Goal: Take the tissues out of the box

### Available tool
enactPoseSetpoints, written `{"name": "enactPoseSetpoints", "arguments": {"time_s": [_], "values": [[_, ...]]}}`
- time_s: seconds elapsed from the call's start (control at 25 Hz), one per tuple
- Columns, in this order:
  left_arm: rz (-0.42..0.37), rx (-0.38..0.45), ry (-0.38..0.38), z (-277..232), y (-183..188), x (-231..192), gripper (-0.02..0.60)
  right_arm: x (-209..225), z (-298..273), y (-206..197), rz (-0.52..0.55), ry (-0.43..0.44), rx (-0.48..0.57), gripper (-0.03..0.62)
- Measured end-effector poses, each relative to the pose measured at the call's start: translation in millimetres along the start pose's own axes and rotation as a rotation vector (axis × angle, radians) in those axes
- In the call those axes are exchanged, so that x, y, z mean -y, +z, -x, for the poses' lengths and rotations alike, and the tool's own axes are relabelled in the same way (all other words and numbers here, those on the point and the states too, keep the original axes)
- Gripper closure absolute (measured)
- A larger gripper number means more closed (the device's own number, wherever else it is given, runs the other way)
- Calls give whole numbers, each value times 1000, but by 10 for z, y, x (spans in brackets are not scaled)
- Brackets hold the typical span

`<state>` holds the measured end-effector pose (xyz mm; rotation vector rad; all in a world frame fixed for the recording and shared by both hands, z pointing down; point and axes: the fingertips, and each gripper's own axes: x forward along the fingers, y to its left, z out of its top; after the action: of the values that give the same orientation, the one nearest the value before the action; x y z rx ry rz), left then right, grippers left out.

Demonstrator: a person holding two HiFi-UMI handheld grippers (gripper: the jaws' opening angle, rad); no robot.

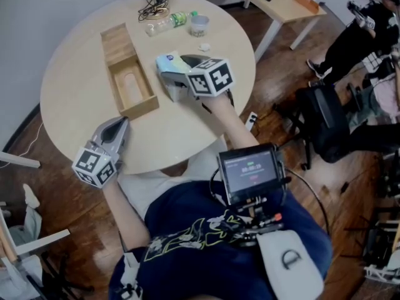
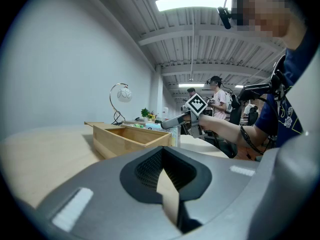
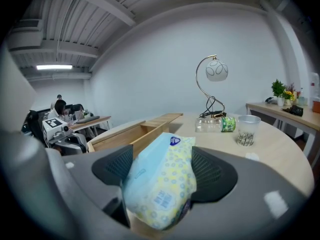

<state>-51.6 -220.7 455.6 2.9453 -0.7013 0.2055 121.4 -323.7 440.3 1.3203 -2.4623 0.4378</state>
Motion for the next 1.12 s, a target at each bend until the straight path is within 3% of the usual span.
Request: {"name": "enactPoseSetpoints", "arguments": {"time_s": [0.28, 0.48, 0.76, 0.96, 1.12], "values": [[-1, -2, 0, 11, 2, 11, 581, 1, 34, 9, -9, -10, 92, 218], [3, -9, 1, 21, -36, -20, 581, -2, 76, 88, 63, -71, 171, 177], [2, -6, -6, -8, -44, -24, 581, -34, 244, 126, 169, -135, 260, 177], [6, -11, -1, 29, -79, -76, 581, -218, 464, 197, 187, -95, 414, 178], [10, -11, -2, 36, -109, -88, 581, -478, 636, 123, 138, 10, 502, 180]]}}
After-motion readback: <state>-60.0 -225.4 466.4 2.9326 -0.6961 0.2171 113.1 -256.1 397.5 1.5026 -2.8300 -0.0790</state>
